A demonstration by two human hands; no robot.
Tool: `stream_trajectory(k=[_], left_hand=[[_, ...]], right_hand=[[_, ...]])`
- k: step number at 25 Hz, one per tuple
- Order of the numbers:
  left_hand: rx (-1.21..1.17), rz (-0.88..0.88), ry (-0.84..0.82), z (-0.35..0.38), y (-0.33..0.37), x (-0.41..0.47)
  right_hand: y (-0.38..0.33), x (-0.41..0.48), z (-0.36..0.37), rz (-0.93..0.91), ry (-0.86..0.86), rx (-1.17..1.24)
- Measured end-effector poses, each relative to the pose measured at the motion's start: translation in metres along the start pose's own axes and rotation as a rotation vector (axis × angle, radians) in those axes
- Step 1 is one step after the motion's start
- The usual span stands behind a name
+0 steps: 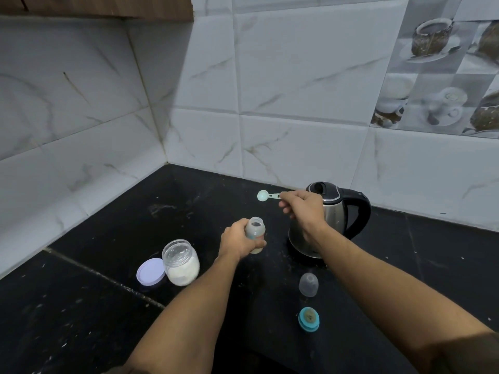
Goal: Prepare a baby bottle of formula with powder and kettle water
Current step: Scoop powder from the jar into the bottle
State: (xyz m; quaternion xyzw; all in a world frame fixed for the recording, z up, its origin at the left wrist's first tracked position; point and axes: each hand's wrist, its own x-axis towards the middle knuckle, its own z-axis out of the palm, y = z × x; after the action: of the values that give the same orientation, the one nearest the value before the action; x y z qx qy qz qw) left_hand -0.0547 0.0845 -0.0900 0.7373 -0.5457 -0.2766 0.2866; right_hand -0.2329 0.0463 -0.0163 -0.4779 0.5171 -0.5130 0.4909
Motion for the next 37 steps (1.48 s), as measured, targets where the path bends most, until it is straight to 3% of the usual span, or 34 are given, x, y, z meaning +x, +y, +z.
stream_trajectory(k=[13,19,24,27,31,37], left_hand=[[-0.013,-0.087,-0.108,0.027,-0.036,-0.016],[0.038,-0.058,-0.278,-0.009,-0.018,-0.008],[0.156,-0.031,-0.247,-0.058,0.001,0.007],[0.206,-0.035,-0.114,-0.093,0.003,0.012],[0.212,-0.085,0.211,-0.141,-0.017,0.008],[0.120,-0.180,0.500,-0.186,-0.059,-0.010]], right_hand=[[0.019,-0.003,0.008,0.065,-0.032,-0.049],[0.007,-0.002,0.020,0.051,-0.040,-0.041],[-0.009,0.000,0.044,0.027,-0.041,-0.028],[-0.019,-0.003,0.064,0.026,-0.036,-0.022],[-0.026,-0.011,0.098,0.020,-0.087,-0.089],[-0.015,-0.029,0.150,-0.002,-0.350,-0.406]])
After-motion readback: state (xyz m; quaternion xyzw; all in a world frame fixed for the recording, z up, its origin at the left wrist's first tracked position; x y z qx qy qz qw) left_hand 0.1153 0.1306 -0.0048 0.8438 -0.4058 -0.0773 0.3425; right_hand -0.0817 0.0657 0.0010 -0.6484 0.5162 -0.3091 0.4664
